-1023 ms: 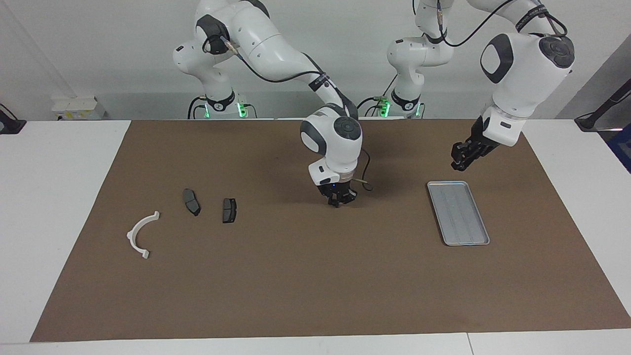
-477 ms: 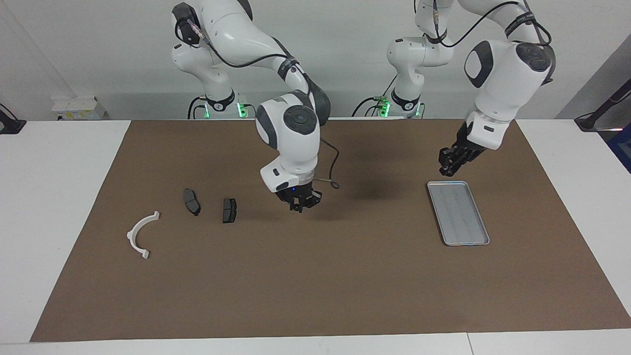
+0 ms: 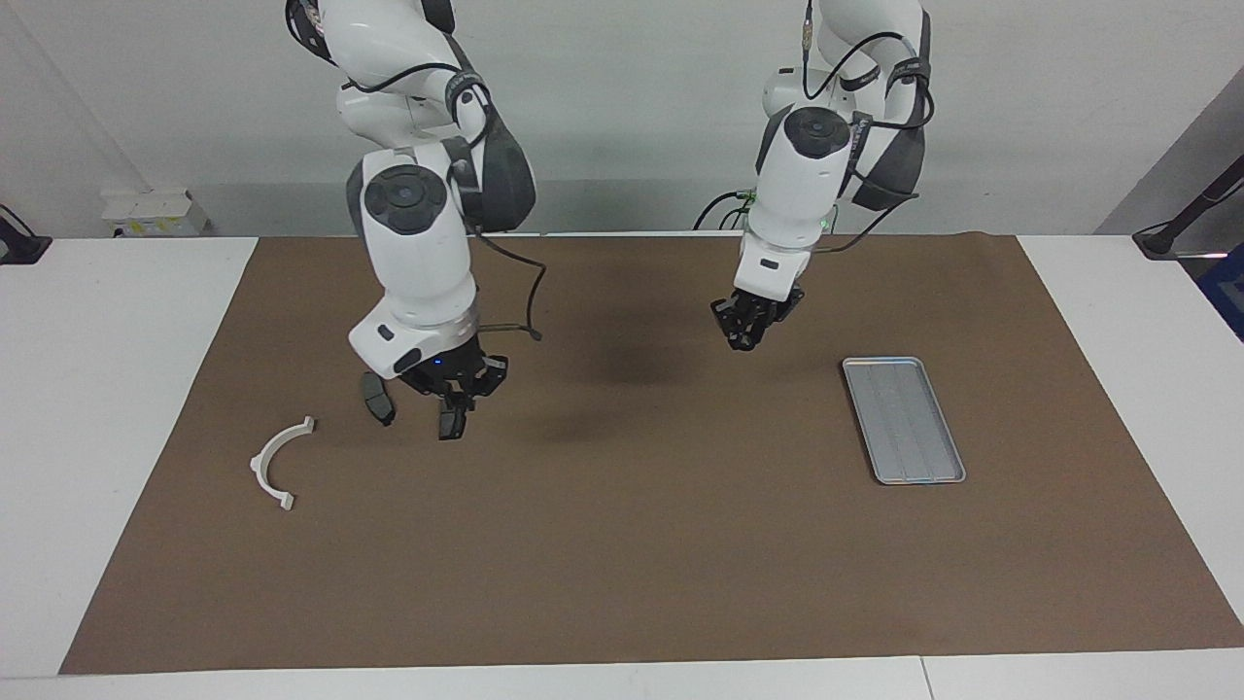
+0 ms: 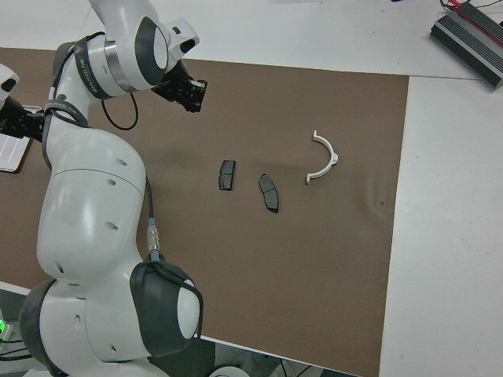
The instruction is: Place bearing gear from tray to pile
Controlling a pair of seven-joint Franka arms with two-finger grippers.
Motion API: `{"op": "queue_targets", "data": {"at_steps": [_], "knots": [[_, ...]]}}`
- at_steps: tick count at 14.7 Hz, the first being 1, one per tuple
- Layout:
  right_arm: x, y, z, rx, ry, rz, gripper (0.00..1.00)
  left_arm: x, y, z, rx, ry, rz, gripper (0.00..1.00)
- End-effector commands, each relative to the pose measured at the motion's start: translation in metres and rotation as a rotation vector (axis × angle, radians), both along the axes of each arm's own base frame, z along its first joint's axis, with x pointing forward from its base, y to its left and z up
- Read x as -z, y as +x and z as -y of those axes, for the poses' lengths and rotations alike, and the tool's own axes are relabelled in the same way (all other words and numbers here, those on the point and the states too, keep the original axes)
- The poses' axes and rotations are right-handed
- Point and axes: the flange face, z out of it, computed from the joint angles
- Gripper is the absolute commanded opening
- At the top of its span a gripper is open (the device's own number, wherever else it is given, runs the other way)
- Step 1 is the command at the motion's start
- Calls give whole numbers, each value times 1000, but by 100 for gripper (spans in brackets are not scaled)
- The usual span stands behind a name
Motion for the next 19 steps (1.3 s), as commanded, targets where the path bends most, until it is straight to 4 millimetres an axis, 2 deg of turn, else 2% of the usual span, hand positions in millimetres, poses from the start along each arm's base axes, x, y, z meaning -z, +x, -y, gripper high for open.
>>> {"op": "queue_targets", "data": {"at_steps": [1, 2, 3, 5, 7, 12, 15, 19], "knots": [[-11, -3, 44, -91, 17, -19, 0, 52, 5, 48, -25, 27, -16, 0], [-10, -2, 60, -107, 18, -23, 0, 74, 9, 65, -37, 55, -21, 0], [-6, 0, 76, -115, 20, -25, 0, 85, 16, 75, -56, 69, -10, 0], [2, -2, 95, -135, 23, -28, 0, 93, 21, 80, -64, 59, 14, 0], [19, -2, 112, -135, 24, -21, 0, 111, 15, 92, -48, 63, 5, 0], [75, -4, 137, -119, 23, 33, 0, 125, 12, 93, -48, 53, 37, 0], [115, -10, 139, -112, 24, 69, 0, 129, 11, 93, -47, 51, 39, 0], [137, -9, 156, -91, 21, 89, 0, 137, 7, 90, -43, 49, 42, 0]]}}
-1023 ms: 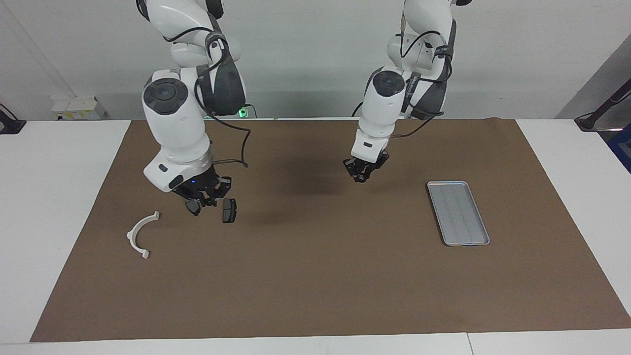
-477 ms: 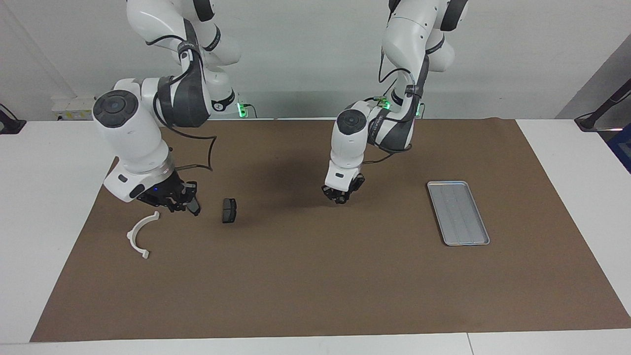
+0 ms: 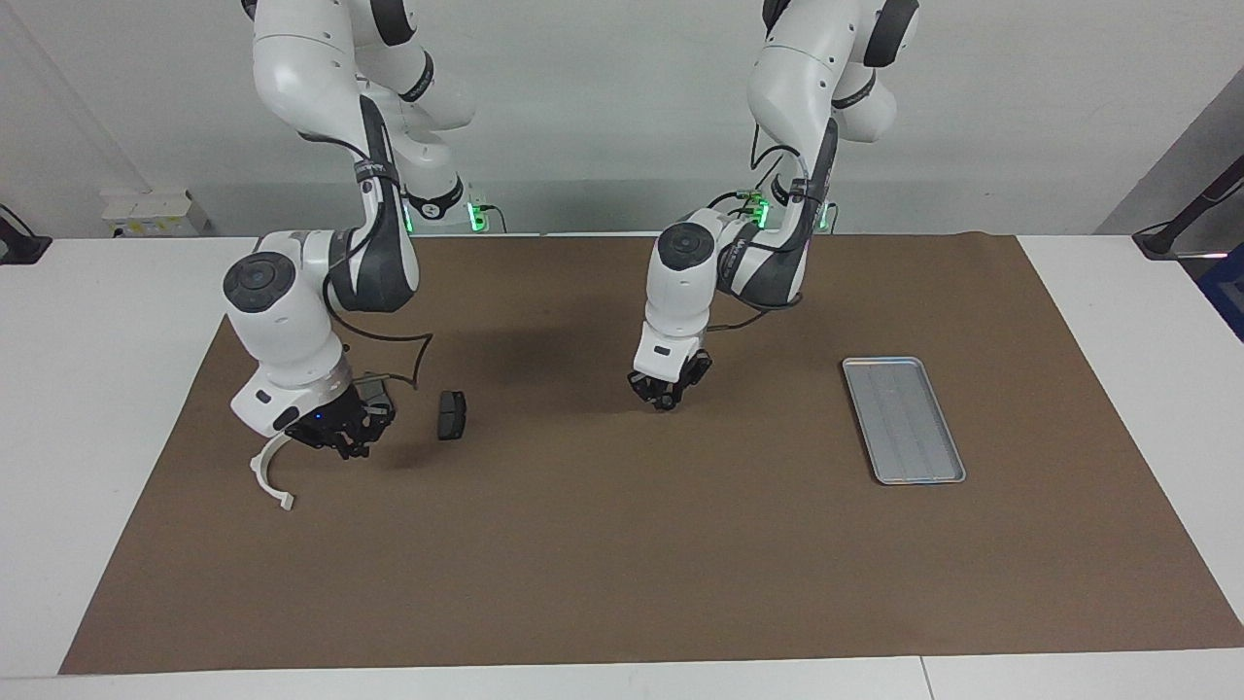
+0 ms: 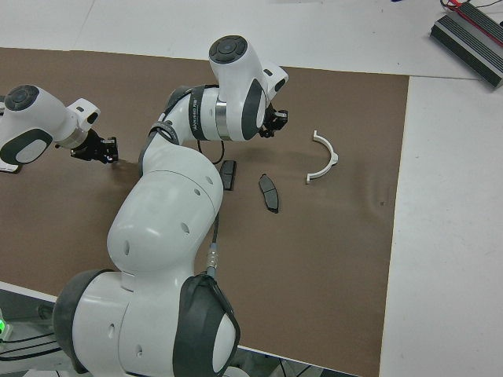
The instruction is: Place bearing gear from tray to pile
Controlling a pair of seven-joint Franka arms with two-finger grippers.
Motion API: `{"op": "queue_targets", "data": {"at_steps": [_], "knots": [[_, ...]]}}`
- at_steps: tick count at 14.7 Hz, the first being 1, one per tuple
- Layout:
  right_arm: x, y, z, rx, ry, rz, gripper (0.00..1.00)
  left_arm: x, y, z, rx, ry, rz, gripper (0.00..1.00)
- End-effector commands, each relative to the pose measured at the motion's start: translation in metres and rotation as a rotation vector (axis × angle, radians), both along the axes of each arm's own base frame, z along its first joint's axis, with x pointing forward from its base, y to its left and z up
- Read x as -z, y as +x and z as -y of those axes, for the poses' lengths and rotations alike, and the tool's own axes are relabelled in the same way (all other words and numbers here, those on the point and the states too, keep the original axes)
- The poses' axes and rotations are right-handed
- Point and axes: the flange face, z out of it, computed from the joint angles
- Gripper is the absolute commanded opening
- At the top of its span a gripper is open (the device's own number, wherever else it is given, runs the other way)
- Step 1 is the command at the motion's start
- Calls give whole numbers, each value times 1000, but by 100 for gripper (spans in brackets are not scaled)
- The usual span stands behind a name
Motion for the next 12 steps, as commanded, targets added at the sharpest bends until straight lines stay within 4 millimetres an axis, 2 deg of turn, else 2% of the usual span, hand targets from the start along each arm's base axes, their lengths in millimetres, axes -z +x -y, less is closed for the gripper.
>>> {"op": "queue_targets", "data": {"at_steps": [1, 5, 8, 10, 12], "knots": [[11, -1, 12, 6, 12, 21, 0, 7, -5, 0, -3, 10, 28, 0], [33, 5, 35, 27, 11, 46, 0, 12, -7, -1, 0, 11, 29, 0], [49, 8, 38, 38, 13, 58, 0, 14, -10, -3, 8, 22, 28, 0], [62, 11, 49, 53, 15, 70, 0, 14, -10, -4, 9, 23, 29, 0], [64, 12, 50, 58, 16, 73, 0, 15, -11, -4, 9, 26, 25, 2]]}}
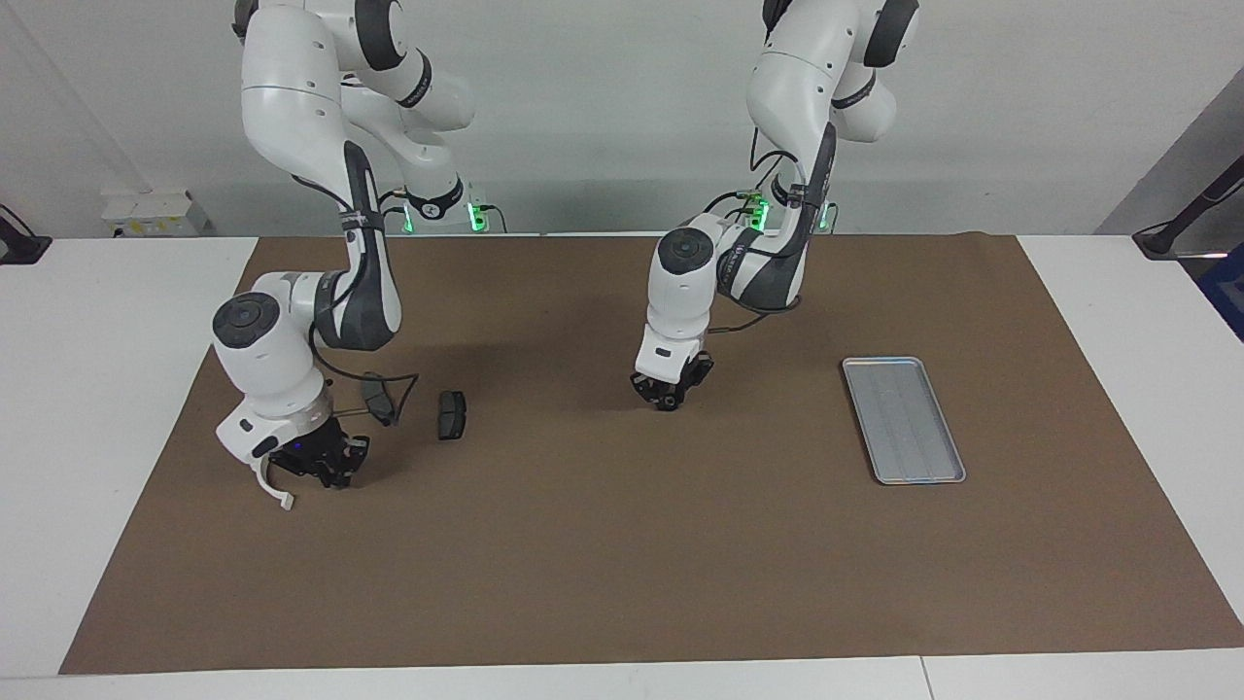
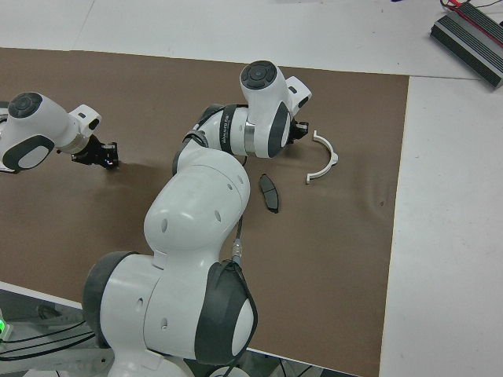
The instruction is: Place bearing gear from tray to pile
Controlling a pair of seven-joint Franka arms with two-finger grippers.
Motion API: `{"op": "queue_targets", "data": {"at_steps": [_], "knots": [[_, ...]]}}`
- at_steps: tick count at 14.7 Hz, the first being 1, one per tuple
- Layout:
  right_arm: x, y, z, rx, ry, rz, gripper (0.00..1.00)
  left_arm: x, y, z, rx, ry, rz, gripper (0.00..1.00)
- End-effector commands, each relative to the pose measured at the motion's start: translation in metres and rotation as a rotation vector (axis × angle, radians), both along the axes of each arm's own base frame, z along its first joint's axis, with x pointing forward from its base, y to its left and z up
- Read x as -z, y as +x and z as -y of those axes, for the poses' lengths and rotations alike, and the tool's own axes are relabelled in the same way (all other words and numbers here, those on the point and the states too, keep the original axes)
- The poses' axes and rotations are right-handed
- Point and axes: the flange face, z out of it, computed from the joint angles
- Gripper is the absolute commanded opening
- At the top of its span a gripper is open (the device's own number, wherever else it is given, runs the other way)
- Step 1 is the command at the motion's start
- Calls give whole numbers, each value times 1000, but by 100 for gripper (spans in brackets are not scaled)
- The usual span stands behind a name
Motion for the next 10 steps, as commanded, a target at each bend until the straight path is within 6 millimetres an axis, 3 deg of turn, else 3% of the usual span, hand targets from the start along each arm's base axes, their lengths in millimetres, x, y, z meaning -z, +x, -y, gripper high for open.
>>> {"op": "queue_targets", "data": {"at_steps": [1, 2, 3, 5, 6, 8, 10], "knots": [[2, 1, 4, -1, 14, 16, 0, 2, -5, -1, -1, 17, 22, 25], [3, 1, 5, 4, 15, 15, 0, 1, -4, -2, 2, 22, 22, 76], [6, 1, 5, 4, 15, 12, 0, -2, -4, -1, 9, 26, 23, 100], [7, 1, 5, 19, 17, 11, 0, -7, 0, -7, 1, 44, 6, 100], [7, 2, 4, 28, 19, 13, 0, -24, 6, -16, -6, 53, 5, 100], [2, 5, -5, 38, 22, 23, 0, -71, 26, -62, -10, 46, 15, 100], [3, 5, -7, 61, 26, 23, 0, -111, 33, -98, 34, 40, -10, 100]]}}
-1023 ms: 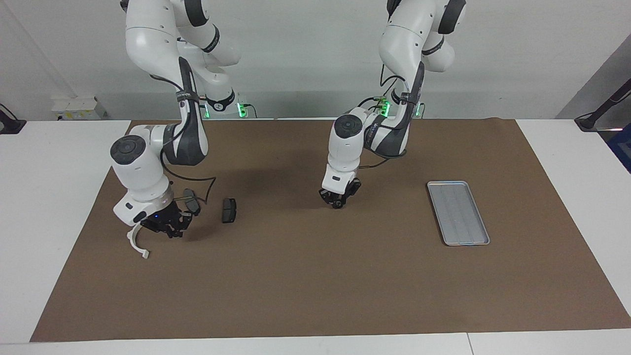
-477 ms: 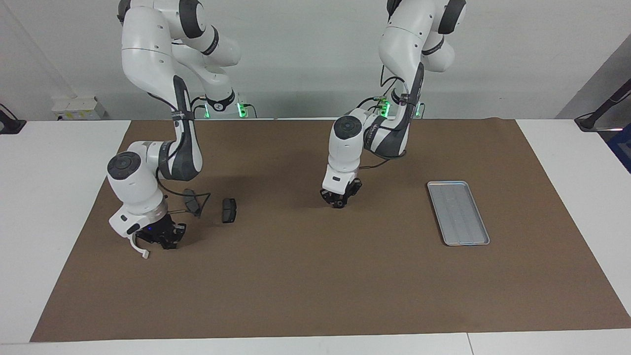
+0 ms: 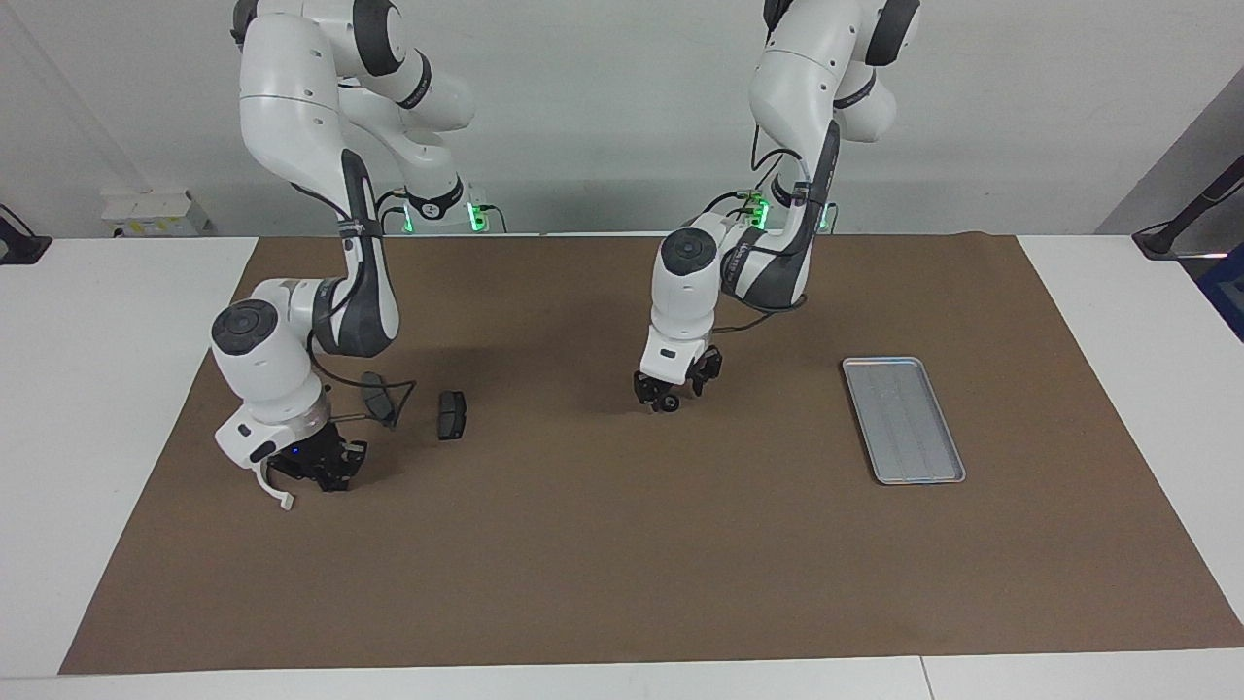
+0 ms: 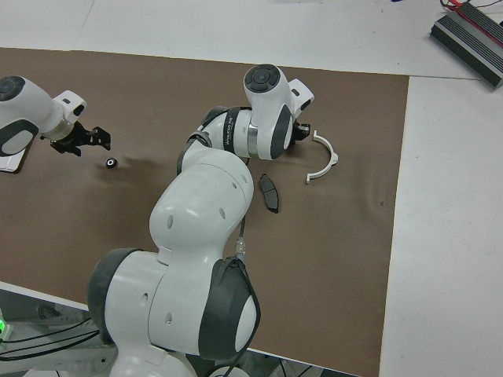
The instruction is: Place bearing gear from tray to pile
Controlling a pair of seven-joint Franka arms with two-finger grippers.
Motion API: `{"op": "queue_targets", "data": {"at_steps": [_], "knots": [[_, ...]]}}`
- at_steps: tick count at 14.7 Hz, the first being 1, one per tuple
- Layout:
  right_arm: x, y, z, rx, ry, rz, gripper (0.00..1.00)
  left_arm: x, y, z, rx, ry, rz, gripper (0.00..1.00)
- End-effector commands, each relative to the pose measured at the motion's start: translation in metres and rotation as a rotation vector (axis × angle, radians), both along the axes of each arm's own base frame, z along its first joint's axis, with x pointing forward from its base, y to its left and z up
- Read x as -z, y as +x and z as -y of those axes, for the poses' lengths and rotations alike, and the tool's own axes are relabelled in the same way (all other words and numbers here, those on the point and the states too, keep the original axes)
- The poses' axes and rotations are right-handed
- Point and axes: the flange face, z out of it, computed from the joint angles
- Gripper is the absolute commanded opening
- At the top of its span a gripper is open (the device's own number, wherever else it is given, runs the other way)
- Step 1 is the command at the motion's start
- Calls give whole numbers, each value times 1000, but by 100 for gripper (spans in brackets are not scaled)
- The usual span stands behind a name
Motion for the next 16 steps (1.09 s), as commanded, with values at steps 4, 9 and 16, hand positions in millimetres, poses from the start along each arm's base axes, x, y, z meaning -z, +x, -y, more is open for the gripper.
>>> {"op": "queue_targets", "data": {"at_steps": [4, 9, 16], "knots": [[8, 4, -1, 39, 20, 19, 0, -115, 13, -145, 100, 11, -98, 100], [11, 4, -3, 37, 20, 22, 0, -176, -8, -282, 201, -53, -161, 100], [-7, 4, -11, 9, 7, 29, 100, -256, -44, -359, 261, -41, -63, 100]]}}
